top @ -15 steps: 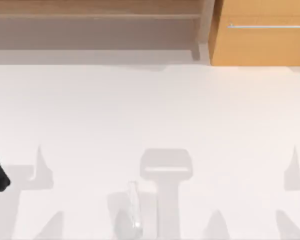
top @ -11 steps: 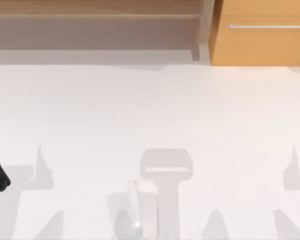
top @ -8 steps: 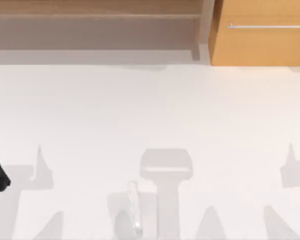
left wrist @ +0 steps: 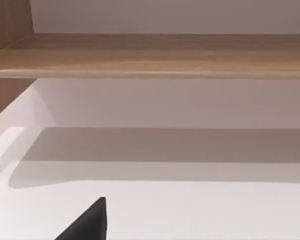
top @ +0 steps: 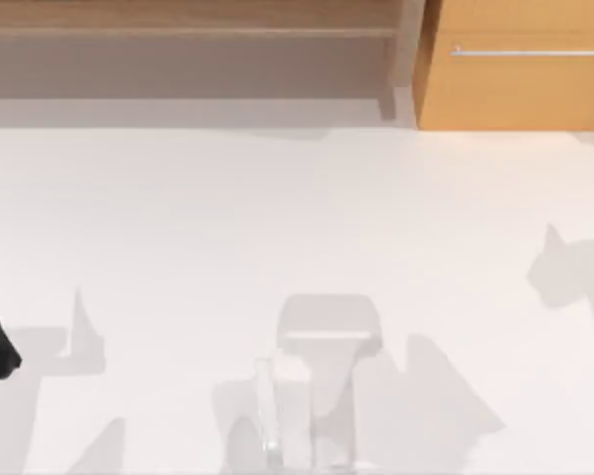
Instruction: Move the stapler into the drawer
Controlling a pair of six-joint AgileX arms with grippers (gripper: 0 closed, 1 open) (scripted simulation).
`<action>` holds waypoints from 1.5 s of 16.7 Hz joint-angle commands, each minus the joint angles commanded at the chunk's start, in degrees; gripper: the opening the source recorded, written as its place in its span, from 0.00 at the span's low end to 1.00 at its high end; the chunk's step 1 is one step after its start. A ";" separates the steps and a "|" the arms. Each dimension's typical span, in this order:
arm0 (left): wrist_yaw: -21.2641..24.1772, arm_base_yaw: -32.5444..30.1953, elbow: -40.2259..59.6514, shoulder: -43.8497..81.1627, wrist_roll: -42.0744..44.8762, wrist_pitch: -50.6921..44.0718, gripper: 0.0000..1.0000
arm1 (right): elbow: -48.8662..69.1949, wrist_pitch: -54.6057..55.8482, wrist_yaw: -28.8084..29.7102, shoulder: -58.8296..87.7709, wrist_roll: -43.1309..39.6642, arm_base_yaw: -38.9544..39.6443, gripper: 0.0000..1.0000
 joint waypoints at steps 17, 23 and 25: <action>0.00 0.00 0.00 0.00 0.00 0.00 1.00 | 35.02 47.34 9.01 79.79 -55.79 5.04 1.00; 0.00 0.00 0.00 0.00 0.00 0.00 1.00 | 36.96 50.00 9.54 84.00 -58.65 5.22 1.00; 0.00 0.00 0.00 0.00 0.00 0.00 1.00 | 36.70 49.87 9.47 83.87 -58.57 4.91 1.00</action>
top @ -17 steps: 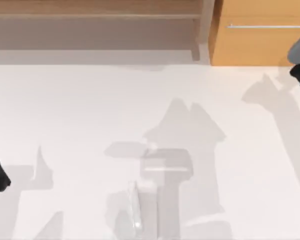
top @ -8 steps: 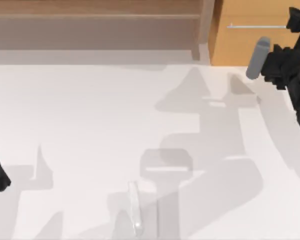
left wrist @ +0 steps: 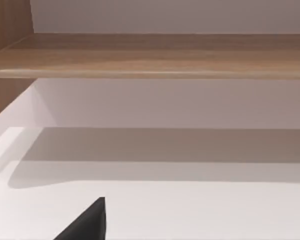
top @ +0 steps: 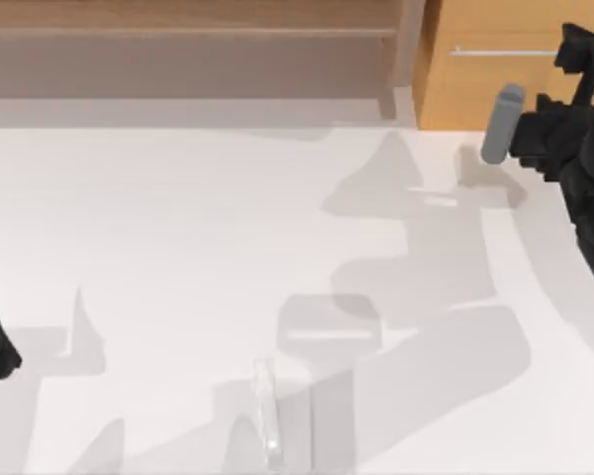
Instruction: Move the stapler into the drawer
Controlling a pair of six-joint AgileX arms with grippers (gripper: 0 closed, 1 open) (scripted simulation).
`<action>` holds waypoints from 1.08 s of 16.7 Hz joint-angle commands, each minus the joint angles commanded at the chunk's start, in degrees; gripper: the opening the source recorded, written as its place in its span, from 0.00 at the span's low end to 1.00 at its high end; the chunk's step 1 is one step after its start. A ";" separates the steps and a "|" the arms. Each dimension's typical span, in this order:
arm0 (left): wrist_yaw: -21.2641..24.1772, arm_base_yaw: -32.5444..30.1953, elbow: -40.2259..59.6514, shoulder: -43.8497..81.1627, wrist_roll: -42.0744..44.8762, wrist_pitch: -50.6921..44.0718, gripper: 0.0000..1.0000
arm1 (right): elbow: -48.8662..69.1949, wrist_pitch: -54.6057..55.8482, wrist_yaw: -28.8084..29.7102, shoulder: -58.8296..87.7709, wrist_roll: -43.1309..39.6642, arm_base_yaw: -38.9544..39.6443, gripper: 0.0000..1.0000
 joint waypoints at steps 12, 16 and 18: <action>0.00 0.00 0.00 0.00 0.00 0.00 1.00 | 6.94 -3.57 -0.62 3.11 -0.11 -0.42 0.92; 0.00 0.00 0.00 0.00 0.00 0.00 1.00 | 6.94 -3.57 -0.62 3.11 -0.11 -0.42 0.62; 0.00 0.00 0.00 0.00 0.00 0.00 1.00 | 6.94 -3.57 -0.62 3.11 -0.11 -0.42 0.47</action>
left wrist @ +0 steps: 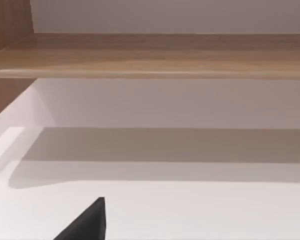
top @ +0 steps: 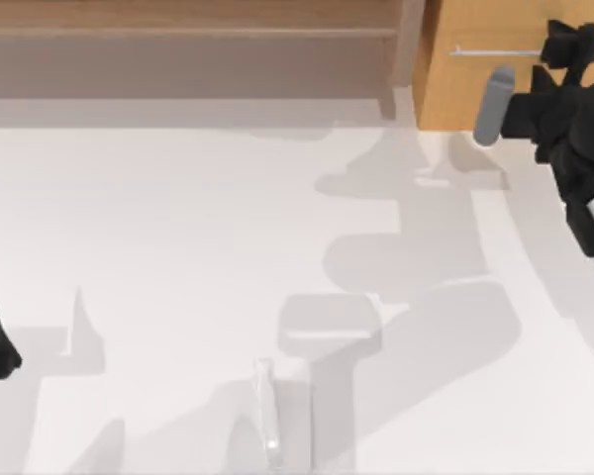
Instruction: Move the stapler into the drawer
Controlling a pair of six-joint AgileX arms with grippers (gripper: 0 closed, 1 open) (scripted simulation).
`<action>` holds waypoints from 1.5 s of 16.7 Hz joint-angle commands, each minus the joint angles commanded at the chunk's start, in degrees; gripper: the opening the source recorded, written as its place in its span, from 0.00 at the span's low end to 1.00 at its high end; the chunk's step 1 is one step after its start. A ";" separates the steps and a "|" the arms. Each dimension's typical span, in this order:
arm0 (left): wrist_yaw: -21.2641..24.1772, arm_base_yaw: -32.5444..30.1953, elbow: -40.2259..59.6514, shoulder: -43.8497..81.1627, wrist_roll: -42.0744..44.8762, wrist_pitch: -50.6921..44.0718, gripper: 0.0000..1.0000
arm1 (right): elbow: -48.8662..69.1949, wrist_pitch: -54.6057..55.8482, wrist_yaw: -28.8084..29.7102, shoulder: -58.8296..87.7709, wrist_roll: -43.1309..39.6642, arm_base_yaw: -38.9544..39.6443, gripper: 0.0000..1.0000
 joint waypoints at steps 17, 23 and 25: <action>0.00 0.00 0.00 0.00 0.00 0.00 1.00 | -1.04 0.44 0.14 -0.44 0.06 0.32 0.00; 0.00 0.00 0.00 0.00 0.00 0.00 1.00 | -13.24 6.97 1.59 -5.48 0.14 1.70 0.00; 0.00 0.00 0.00 0.00 0.00 0.00 1.00 | -16.01 8.73 1.92 -6.80 0.23 2.12 0.00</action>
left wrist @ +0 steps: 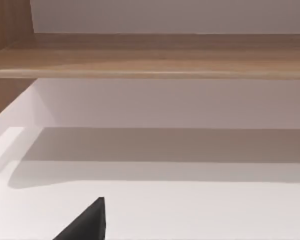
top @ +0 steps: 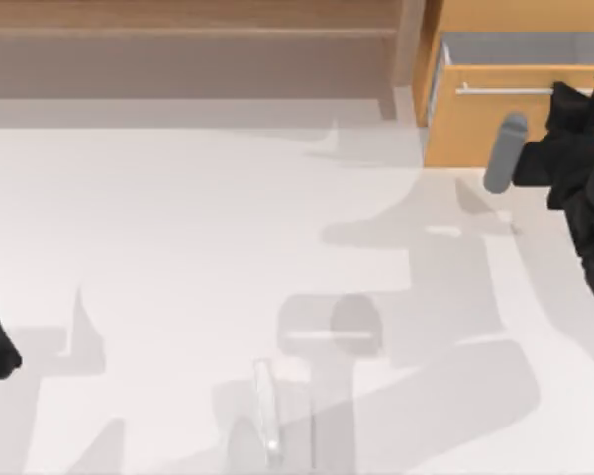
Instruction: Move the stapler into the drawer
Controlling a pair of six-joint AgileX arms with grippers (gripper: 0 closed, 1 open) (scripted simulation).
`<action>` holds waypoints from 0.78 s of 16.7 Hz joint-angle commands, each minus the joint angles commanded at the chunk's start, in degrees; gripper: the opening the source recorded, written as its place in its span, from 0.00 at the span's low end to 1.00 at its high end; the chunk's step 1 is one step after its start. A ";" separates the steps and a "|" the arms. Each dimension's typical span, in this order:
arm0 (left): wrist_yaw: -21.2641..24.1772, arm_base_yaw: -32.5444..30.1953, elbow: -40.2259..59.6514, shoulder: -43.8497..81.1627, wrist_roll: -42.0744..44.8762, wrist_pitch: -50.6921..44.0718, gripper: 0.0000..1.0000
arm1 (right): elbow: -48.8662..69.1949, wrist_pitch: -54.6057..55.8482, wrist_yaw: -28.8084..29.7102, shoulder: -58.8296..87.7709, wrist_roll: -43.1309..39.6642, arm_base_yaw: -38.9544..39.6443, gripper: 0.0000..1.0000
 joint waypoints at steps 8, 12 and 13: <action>0.00 0.00 0.00 0.00 0.00 0.00 1.00 | -3.68 2.38 0.73 -1.56 0.24 0.46 0.00; 0.00 0.00 0.00 0.00 0.00 0.00 1.00 | -11.22 6.83 2.19 -4.35 0.34 1.76 0.00; 0.00 0.00 0.00 0.00 0.00 0.00 1.00 | -12.89 7.85 2.45 -4.96 0.29 2.13 0.00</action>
